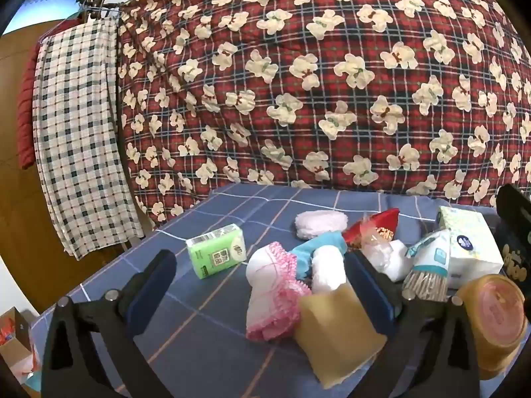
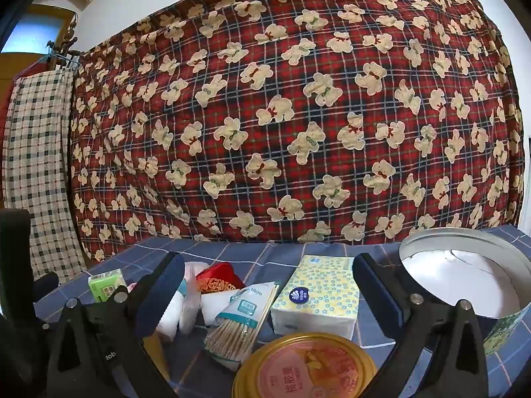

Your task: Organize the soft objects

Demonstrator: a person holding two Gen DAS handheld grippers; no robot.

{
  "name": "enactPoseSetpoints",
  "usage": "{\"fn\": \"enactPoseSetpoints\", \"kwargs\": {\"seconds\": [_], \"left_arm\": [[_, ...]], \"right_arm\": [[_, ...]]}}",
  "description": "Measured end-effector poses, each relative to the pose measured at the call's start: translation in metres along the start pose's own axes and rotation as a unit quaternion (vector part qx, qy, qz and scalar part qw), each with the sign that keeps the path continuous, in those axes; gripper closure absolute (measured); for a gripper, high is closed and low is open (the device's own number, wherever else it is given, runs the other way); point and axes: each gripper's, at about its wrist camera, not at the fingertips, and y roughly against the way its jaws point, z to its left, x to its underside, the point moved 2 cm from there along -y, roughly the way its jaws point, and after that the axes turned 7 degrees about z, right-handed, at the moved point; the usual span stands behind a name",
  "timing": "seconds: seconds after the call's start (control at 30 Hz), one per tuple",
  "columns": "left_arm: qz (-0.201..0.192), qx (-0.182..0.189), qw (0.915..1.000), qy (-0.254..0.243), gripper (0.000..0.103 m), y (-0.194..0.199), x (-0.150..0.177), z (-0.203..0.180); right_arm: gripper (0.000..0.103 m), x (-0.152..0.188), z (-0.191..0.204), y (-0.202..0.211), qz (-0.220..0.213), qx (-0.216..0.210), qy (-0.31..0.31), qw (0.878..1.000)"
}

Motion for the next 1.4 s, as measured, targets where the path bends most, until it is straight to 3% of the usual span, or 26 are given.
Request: {"fn": "enactPoseSetpoints", "kwargs": {"seconds": [0.4,0.6,0.83,1.4], "left_arm": [[0.011,0.009,0.9997,0.019,0.0,0.0,0.001,0.008],[-0.003,0.023,0.9995,0.021,0.0,0.003,0.002,0.007],[-0.007,0.043,0.9989,0.017,0.0,0.005,0.002,0.006],[-0.009,0.047,0.9988,0.009,0.0,0.005,0.002,0.0]], "right_arm": [[0.0,0.0,0.001,0.0,0.003,-0.001,-0.001,1.0],[0.0,0.0,0.002,-0.001,0.002,0.002,0.001,1.0],[0.0,0.0,-0.009,-0.005,0.01,0.048,-0.012,0.999],[0.0,0.002,-0.011,-0.008,0.021,0.04,-0.019,0.999]]}}
